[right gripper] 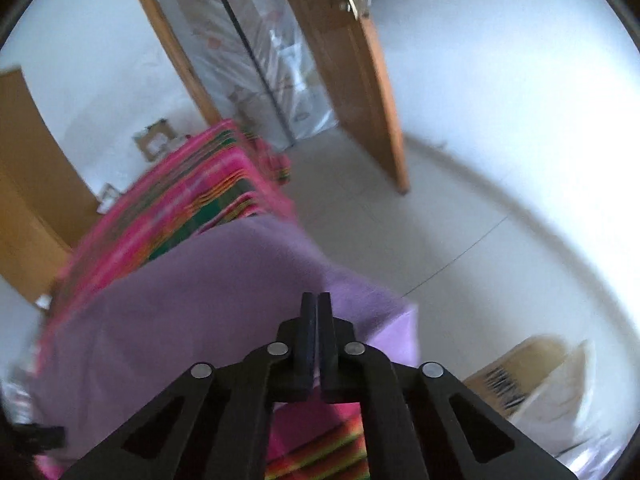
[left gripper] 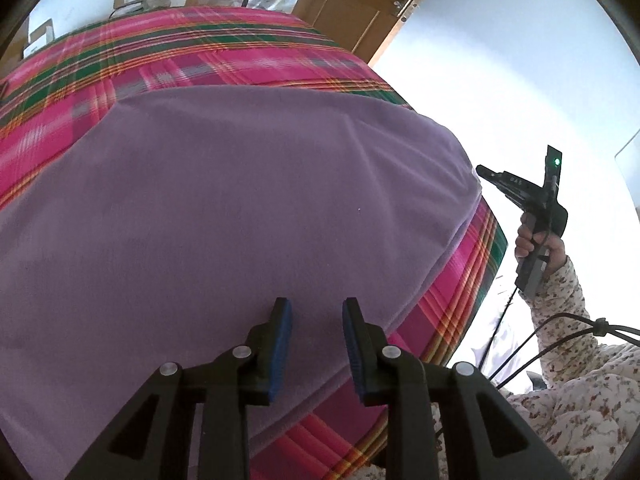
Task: Fold clothes
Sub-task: 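Lift both grippers away from the folded fleece and look over it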
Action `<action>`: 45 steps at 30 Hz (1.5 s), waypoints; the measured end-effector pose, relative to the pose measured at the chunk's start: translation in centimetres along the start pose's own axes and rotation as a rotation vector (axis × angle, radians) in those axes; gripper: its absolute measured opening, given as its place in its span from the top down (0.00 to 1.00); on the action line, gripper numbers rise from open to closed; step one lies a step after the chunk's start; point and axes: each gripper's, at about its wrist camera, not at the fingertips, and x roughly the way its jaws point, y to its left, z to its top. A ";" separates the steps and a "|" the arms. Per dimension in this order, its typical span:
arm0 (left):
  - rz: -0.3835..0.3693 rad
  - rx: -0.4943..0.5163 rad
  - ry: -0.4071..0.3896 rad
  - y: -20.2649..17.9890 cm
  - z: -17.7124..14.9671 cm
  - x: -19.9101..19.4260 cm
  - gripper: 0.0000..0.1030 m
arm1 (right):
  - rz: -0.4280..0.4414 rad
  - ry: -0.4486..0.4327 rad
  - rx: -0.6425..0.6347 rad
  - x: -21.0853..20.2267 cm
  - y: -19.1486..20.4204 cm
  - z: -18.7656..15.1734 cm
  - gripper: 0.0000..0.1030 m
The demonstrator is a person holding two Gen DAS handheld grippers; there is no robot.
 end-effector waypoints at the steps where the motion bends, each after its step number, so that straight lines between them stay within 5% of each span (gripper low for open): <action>1: -0.002 -0.006 0.000 0.1 -0.1 -0.1 0.73 | -0.012 -0.015 0.028 -0.4 -0.7 0.2 0.99; 5: -0.015 -0.031 -0.004 0.5 -0.6 -0.5 0.73 | -0.021 -0.030 0.118 -1.3 -3.4 1.0 0.99; 12: -0.009 -0.026 -0.013 0.0 -1.3 -0.5 0.73 | 0.113 0.009 0.113 -1.7 -2.3 0.1 0.90; 18: -0.028 -0.044 -0.029 0.2 -2.1 -0.8 0.73 | 0.105 -0.029 -0.118 -1.5 4.2 0.7 0.70; 21: -0.034 -0.056 -0.043 0.3 -2.5 -0.9 0.73 | 0.141 -0.033 -0.215 -0.4 7.8 1.3 0.70; 26: -0.047 -0.075 -0.053 0.5 -3.0 -1.0 0.73 | 0.174 0.090 -0.311 4.1 12.3 2.0 0.69; 31: -0.070 -0.096 -0.066 0.9 -3.5 -1.1 0.73 | 0.024 0.141 -0.341 6.1 12.8 2.3 0.70; 36: -0.091 -0.110 -0.076 1.4 -4.0 -1.4 0.73 | -0.022 0.135 -0.288 6.3 11.0 3.3 0.72; 45: -0.051 -0.059 -0.074 0.9 -4.6 -1.8 0.73 | 0.007 0.108 -0.256 3.8 8.9 2.8 0.70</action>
